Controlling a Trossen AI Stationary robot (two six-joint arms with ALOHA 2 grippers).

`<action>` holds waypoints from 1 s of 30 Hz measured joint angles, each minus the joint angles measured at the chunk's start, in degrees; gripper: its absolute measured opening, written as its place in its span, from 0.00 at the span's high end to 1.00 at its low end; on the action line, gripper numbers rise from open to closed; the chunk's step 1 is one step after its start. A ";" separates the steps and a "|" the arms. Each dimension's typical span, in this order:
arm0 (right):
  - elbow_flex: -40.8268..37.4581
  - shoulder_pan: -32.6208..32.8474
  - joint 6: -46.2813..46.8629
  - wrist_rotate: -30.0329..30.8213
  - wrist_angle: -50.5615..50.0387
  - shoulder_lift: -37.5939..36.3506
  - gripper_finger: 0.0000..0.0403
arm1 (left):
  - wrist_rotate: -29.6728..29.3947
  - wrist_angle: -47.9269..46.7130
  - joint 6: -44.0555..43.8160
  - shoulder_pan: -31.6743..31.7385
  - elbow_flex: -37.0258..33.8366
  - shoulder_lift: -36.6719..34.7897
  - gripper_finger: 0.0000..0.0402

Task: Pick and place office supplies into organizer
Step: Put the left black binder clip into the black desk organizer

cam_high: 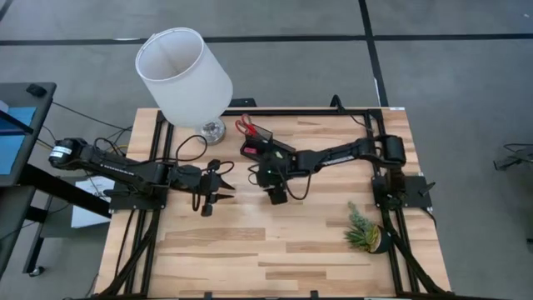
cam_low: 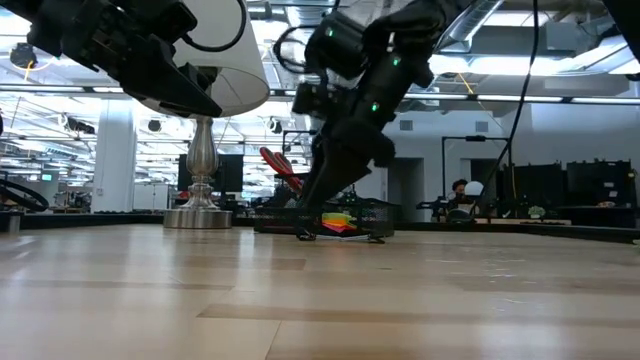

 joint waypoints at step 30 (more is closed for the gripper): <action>0.33 -5.88 -1.01 -8.16 5.25 6.92 0.33 | 0.02 -1.55 0.11 -0.33 0.02 0.02 0.72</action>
